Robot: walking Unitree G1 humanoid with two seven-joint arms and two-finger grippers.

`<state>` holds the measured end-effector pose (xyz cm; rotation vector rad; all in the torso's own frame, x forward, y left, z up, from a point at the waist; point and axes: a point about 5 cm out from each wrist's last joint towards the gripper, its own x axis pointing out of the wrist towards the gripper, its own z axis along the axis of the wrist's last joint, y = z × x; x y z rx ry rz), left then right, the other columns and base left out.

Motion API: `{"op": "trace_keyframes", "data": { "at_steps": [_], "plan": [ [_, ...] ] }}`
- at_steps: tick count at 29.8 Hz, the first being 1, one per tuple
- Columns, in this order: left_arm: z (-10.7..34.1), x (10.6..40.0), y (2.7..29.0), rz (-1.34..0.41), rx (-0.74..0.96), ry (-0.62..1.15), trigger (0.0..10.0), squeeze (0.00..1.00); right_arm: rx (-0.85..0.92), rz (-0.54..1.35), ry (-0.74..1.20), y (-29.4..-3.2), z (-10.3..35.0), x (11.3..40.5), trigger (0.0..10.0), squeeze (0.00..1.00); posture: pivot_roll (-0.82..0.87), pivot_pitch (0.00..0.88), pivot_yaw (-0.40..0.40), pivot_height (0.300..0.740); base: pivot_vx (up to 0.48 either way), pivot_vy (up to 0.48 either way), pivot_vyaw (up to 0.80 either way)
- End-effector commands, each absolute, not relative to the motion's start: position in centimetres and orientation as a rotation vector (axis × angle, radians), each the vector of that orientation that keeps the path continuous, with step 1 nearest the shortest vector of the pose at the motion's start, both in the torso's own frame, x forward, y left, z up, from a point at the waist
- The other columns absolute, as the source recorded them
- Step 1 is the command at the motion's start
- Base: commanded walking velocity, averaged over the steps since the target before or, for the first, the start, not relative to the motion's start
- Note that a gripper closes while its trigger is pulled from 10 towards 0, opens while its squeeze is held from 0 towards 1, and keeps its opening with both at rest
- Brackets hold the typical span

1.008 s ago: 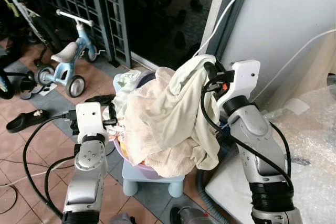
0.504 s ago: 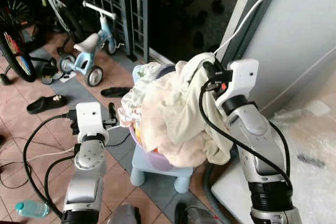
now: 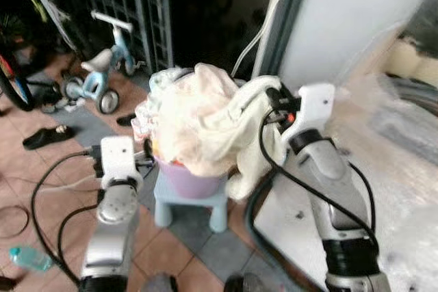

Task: Clothes washing

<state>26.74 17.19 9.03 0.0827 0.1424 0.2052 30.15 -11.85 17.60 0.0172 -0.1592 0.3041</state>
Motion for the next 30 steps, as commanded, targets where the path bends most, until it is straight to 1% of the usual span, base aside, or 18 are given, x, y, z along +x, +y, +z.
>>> {"op": "trace_keyframes", "data": {
  "at_steps": [1, 11, 18, 25, 30],
  "plan": [
    [8.7, 26.6, 16.9, 0.198, 0.073, 0.154, 10.0, 0.00, 0.006, 0.293, -0.174, -12.2, 18.0, 30.3, 10.0, 0.00, -0.04, 0.000, -0.023, 0.740, -0.266, -0.244, 0.00],
    [8.8, 26.6, 17.0, 0.198, 0.047, 0.148, 10.0, 0.00, 0.001, 0.283, -0.174, -12.1, 18.1, 30.7, 10.0, 0.00, -0.04, 0.000, -0.016, 0.740, 0.000, 0.000, -0.77],
    [8.8, 26.5, 17.3, 0.215, 0.000, 0.174, 10.0, 0.00, -0.002, 0.231, -0.165, -12.9, 17.6, 30.5, 10.0, 0.00, -0.04, 0.000, -0.003, 0.740, 0.000, 0.000, -0.80],
    [9.0, 26.5, 17.6, 0.219, 0.008, 0.168, 10.0, 0.00, -0.003, 0.205, -0.168, -13.1, 17.5, 30.3, 10.0, 0.00, -0.04, 0.000, 0.004, 0.740, 0.000, 0.000, -0.80],
    [9.0, 26.5, 17.7, 0.219, 0.007, 0.175, 10.0, 0.00, -0.003, 0.200, -0.166, -13.0, 17.3, 30.3, 10.0, 0.00, -0.04, 0.000, 0.005, 0.740, 0.000, 0.270, -0.80]
  ]
}}
